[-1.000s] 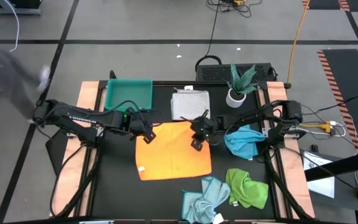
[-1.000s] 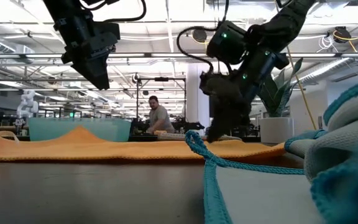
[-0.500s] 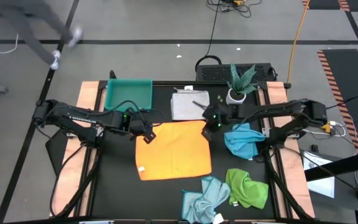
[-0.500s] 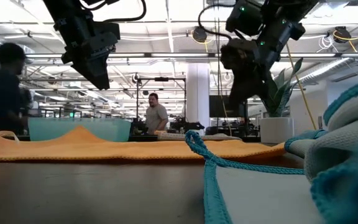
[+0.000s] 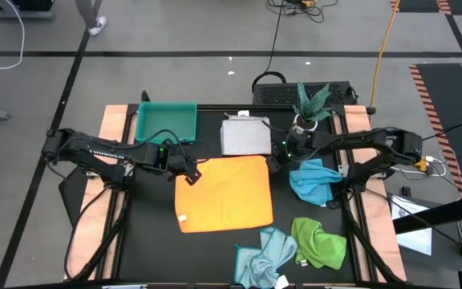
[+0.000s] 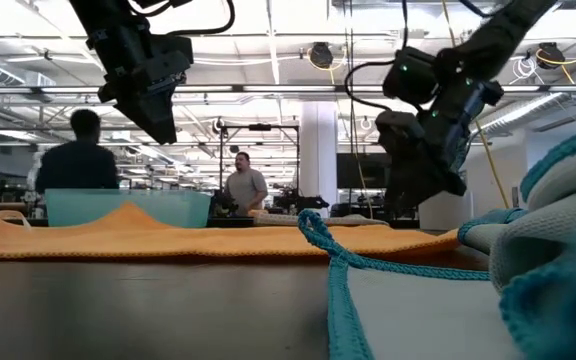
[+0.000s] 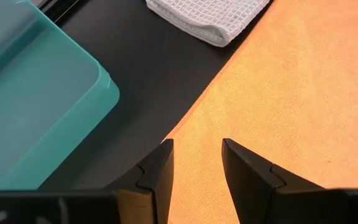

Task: Fold microfiber towels
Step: Fold the orange microfiber towel

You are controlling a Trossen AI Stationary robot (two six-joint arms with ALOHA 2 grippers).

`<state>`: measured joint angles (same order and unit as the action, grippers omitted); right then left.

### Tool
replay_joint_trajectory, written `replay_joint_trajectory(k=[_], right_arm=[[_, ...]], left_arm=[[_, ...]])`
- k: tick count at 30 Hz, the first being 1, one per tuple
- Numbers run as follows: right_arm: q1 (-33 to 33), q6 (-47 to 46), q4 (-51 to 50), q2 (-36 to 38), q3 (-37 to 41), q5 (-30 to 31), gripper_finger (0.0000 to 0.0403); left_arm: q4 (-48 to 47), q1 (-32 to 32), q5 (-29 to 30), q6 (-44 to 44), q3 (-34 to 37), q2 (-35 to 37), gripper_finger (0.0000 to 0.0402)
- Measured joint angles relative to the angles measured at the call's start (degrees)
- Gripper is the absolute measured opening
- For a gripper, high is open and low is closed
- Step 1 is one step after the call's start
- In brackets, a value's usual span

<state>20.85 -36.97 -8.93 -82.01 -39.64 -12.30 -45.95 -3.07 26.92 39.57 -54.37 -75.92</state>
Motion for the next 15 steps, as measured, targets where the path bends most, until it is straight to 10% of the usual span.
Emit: replay_joint_trajectory(k=[15], right_arm=[[0.9,-1.7,19.0,-6.2,6.5,-0.2,0.0144]], left_arm=[[-0.1,1.6,-1.4,0.2,0.0,0.0,0.0138]])
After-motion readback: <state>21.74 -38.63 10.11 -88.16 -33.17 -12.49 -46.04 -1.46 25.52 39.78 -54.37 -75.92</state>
